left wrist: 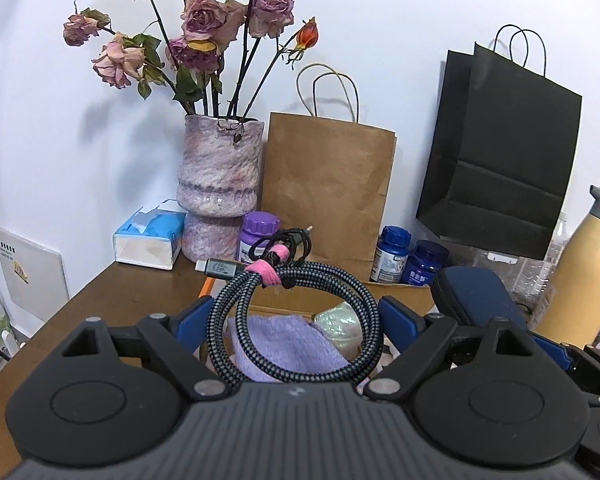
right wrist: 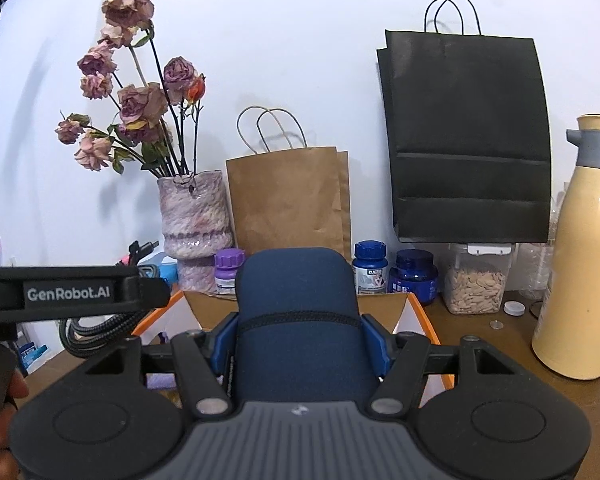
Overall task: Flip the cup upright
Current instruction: 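Carry the braided cable and navy case over the red box with both tools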
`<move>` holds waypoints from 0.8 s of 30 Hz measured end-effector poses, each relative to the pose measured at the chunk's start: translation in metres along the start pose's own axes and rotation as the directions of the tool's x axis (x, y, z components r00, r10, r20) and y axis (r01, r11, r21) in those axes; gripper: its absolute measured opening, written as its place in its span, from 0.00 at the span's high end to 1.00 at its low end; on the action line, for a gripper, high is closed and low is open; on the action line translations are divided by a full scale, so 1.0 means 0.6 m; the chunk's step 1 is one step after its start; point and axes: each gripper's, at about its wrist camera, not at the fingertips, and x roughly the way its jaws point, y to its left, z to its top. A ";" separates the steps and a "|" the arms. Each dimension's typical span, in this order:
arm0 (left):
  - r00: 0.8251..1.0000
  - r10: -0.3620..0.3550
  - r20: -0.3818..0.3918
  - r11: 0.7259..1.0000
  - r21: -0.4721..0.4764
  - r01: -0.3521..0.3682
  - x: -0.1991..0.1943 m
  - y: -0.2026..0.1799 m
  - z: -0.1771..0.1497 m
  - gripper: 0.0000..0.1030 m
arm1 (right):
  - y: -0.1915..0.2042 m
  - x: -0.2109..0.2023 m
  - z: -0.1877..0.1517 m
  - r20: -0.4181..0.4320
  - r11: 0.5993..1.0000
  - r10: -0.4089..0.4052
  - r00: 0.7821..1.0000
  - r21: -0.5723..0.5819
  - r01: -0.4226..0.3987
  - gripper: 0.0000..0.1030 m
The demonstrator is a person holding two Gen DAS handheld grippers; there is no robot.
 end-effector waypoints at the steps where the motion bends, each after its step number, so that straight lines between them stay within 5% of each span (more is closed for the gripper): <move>1: 1.000 0.000 0.000 1.000 0.002 0.000 0.005 0.000 0.002 0.14 | 0.000 0.006 0.001 -0.002 1.000 0.001 1.000 -0.003 -0.001 0.39; 24: 1.000 0.008 -0.030 0.998 0.064 -0.006 0.107 0.003 0.013 0.14 | -0.026 0.103 0.018 -0.041 0.999 -0.013 0.999 -0.046 0.011 0.39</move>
